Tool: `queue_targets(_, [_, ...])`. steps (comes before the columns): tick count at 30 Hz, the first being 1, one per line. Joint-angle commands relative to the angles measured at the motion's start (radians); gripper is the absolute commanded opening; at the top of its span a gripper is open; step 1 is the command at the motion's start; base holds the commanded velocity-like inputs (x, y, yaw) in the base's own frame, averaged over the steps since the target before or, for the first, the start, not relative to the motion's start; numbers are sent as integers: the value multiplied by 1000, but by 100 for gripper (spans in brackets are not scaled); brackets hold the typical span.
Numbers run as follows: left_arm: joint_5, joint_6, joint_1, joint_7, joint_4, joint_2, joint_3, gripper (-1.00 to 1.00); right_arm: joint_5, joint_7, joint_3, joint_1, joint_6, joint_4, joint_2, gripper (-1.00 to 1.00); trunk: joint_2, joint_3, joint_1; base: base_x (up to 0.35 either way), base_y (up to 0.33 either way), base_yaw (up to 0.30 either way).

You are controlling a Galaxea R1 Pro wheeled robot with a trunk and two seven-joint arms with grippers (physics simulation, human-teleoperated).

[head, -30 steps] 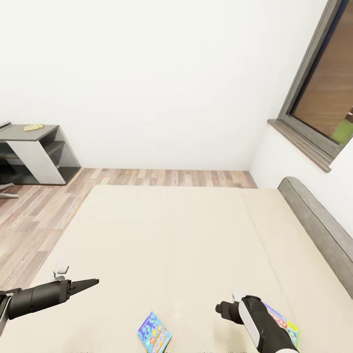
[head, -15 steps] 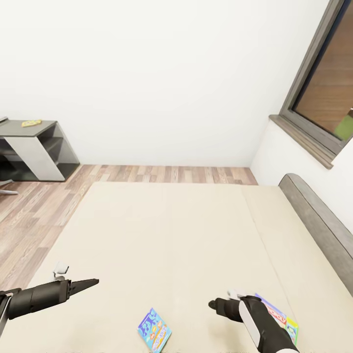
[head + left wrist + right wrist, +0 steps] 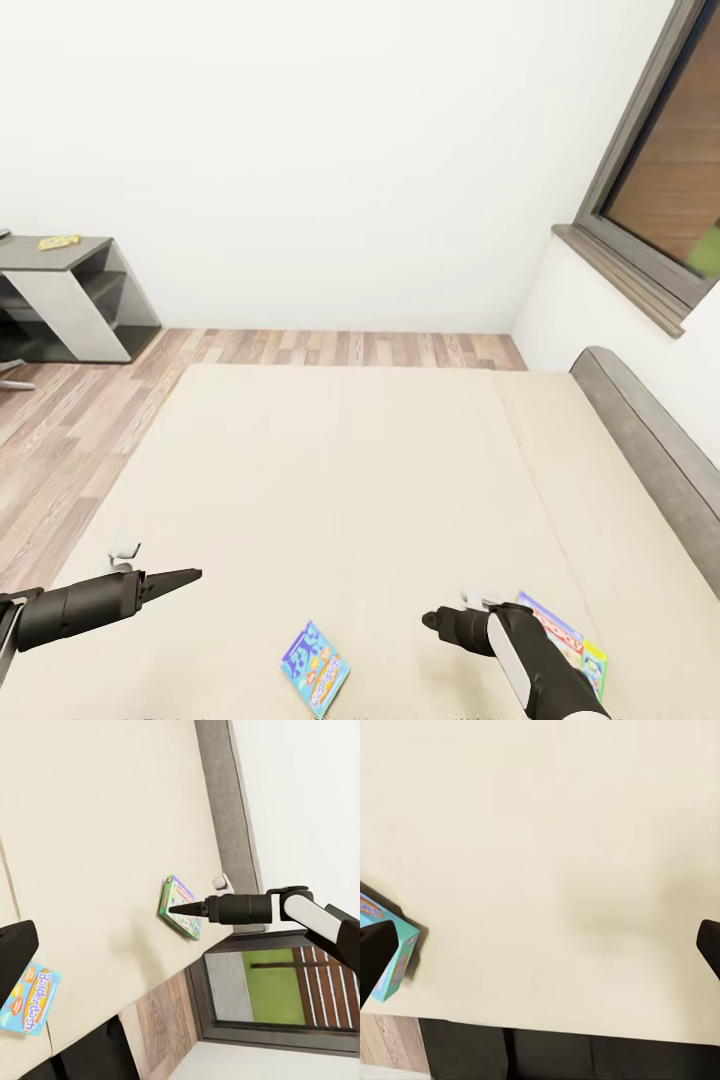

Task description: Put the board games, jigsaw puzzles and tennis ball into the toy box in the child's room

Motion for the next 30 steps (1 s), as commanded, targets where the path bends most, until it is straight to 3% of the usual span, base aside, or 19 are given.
queue_targets(1, [-2, 11, -1, -5, 0, 0, 0, 100, 2, 5, -6, 0, 6, -1, 1, 100, -2, -3, 0, 0, 0, 0])
queue_targets(30, [-2, 11, -1, -5, 0, 0, -1, 100, -2, 5, -6, 0, 4, -1, 2, 100, -2, -51, 0, 0, 0, 0])
